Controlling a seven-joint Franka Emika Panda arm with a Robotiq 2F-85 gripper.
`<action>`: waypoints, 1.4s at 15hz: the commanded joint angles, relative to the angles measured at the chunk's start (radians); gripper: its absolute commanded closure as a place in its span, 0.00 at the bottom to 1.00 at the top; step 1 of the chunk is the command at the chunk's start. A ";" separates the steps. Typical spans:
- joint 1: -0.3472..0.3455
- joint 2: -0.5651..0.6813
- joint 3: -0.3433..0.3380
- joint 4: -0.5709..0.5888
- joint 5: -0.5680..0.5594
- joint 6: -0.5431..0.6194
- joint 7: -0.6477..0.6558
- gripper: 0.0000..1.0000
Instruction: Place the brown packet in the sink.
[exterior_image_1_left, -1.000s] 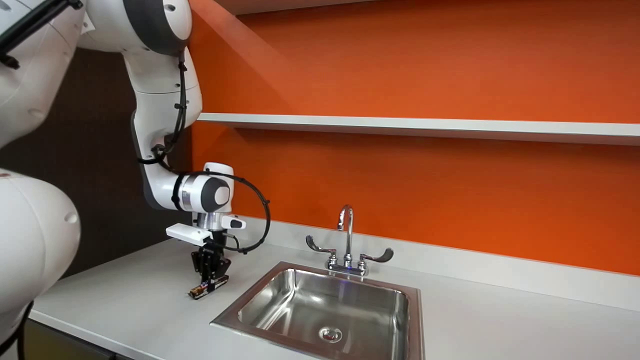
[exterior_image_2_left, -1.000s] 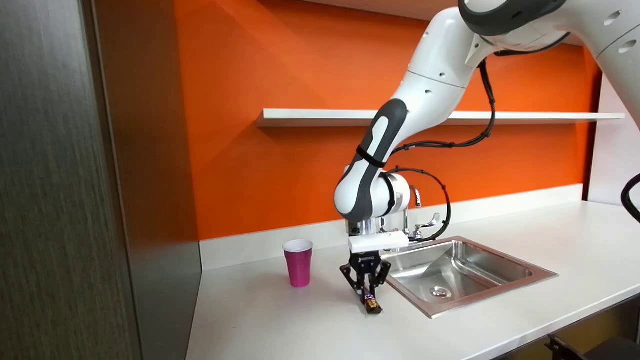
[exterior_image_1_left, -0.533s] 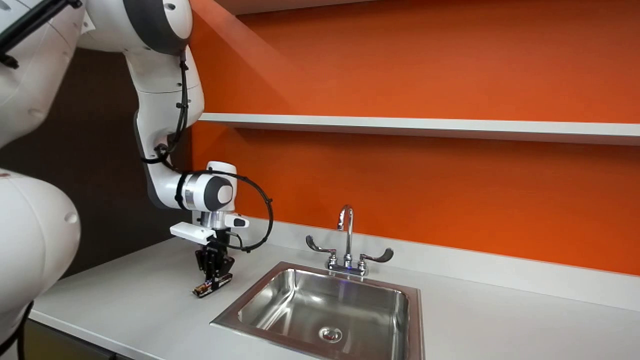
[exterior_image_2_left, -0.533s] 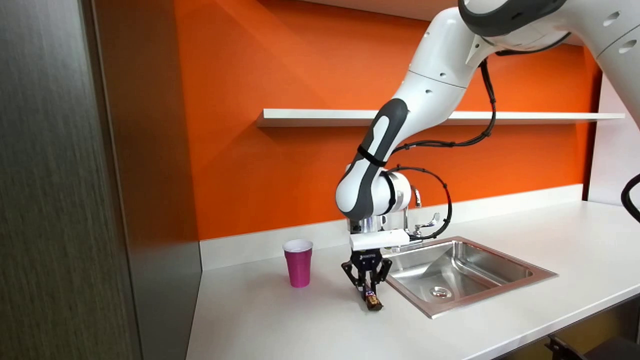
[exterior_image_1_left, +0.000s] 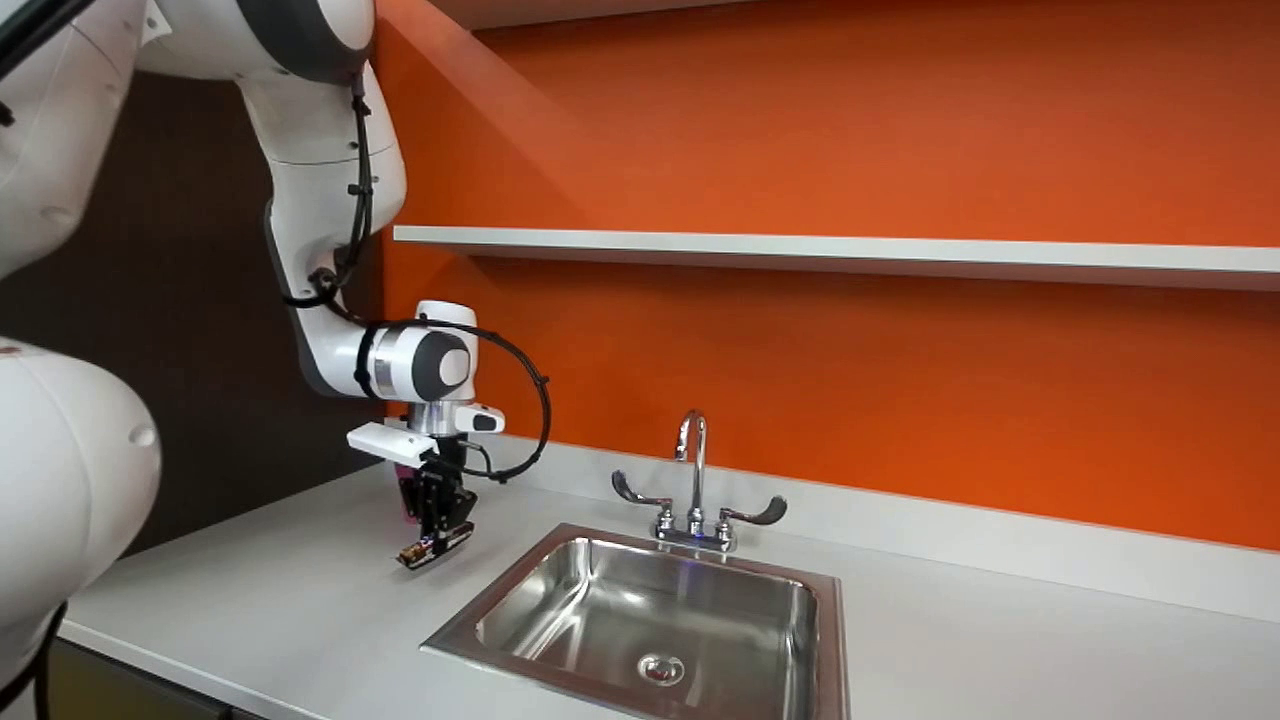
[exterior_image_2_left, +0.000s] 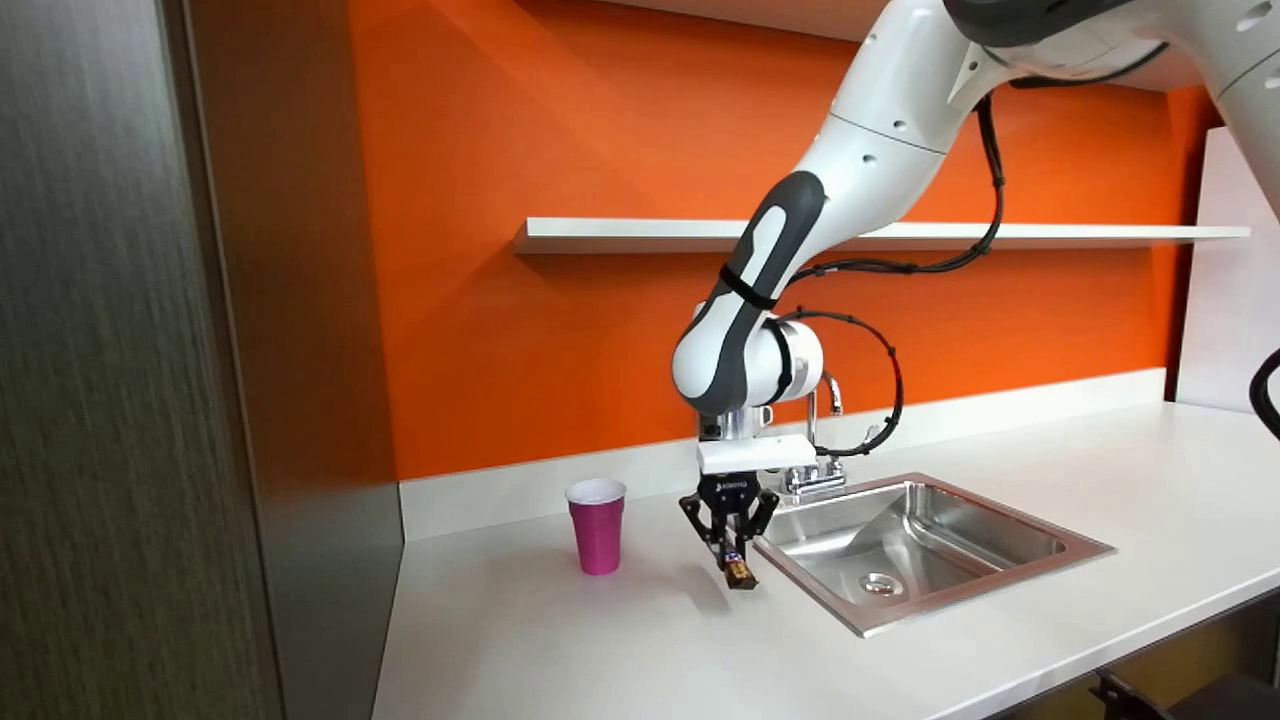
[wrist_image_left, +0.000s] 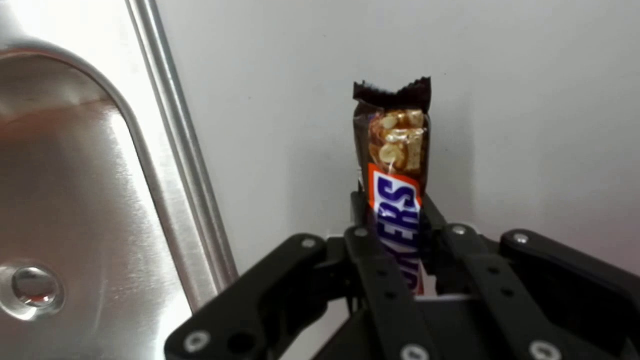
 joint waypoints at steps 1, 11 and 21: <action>0.006 -0.087 -0.006 -0.040 -0.038 -0.015 0.046 0.94; -0.056 -0.164 -0.055 -0.062 -0.074 -0.011 0.049 0.94; -0.199 -0.097 -0.173 -0.003 -0.075 -0.001 0.038 0.94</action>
